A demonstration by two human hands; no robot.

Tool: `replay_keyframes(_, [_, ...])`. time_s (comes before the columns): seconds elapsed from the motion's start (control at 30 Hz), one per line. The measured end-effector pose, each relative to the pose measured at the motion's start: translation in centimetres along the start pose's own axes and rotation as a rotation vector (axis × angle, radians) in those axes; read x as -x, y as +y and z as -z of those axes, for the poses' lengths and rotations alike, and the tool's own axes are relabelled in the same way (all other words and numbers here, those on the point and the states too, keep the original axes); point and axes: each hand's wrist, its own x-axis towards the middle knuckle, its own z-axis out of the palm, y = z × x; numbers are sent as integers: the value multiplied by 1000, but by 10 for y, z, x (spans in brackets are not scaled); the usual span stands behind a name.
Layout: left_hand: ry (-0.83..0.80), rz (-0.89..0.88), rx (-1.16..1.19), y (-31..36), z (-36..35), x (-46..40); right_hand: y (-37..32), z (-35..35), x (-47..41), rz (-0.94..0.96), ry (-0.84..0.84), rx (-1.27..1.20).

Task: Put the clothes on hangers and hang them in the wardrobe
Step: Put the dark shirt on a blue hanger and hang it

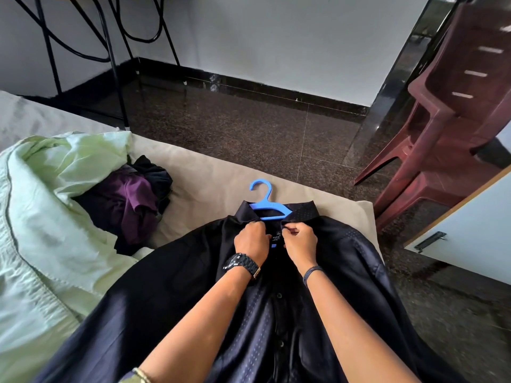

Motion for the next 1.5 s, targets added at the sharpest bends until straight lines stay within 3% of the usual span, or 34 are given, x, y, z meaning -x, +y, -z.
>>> replay_keyframes(0.1, [18,4,135,-2,-4,-4,-1,-1,-6,-24,-63,-5])
replay_keyframes(0.27, [-16,206,872,-4,-3,-10,-5,0,-12,-75,-194,-236])
replay_keyframes(0.37, [-84,284,1043,-7,-7,-15,-4,1,-11,-78,-253,-357])
replay_keyframes(0.53, [-116,341,1131,-8,-8,-15,1,0,-9,-28,-317,-334])
replay_keyframes(0.93, [-152,362,1249,-10,-6,-14,9,-6,-10,-33,-266,-315])
replay_keyframes(1.07, [-115,312,1139,-11,-11,-16,3,-2,-7,-85,-288,-407])
replay_keyframes(1.2, [-40,201,918,-13,-18,-12,3,-4,-10,-32,-331,-297])
replay_keyframes(1.5, [-99,125,884,-18,-15,-9,6,-12,-11,-52,-213,-211])
